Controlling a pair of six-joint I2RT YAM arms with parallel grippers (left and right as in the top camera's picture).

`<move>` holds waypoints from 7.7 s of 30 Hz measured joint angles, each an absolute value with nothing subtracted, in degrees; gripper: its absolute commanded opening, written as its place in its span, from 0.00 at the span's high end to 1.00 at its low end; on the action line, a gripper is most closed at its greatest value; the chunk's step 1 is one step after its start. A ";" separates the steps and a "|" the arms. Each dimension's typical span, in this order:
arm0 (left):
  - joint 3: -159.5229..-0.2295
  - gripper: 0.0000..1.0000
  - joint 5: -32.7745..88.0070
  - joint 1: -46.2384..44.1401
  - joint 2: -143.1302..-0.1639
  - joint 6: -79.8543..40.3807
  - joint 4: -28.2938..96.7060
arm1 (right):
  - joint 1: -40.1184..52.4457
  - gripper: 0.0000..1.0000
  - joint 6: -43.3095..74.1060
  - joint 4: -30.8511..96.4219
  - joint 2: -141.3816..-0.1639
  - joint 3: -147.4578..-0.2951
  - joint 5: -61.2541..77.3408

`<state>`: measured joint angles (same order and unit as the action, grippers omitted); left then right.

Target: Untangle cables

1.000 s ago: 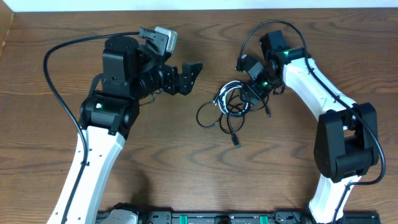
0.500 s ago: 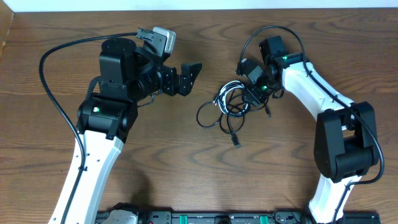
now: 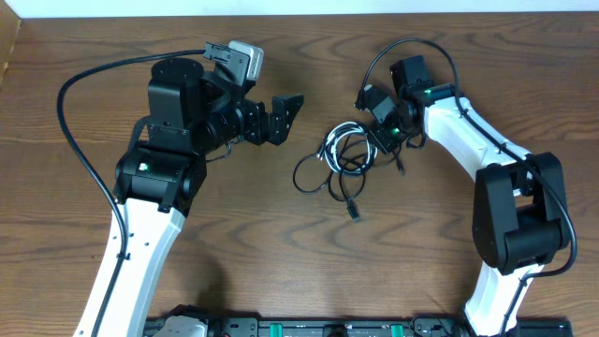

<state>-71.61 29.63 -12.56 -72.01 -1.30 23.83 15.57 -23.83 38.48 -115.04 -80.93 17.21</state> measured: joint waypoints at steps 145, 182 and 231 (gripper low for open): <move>-71.66 0.02 33.15 -14.90 -60.10 -2.37 20.01 | 15.94 0.32 -29.32 54.57 -115.90 -92.31 17.43; -71.66 0.02 33.15 -14.90 -60.10 -3.03 20.10 | 20.60 0.51 -17.76 38.92 -115.87 -80.90 13.96; -71.68 0.02 28.12 -14.90 -68.75 -2.94 19.73 | 20.60 0.99 -10.96 35.79 -90.65 -86.52 18.17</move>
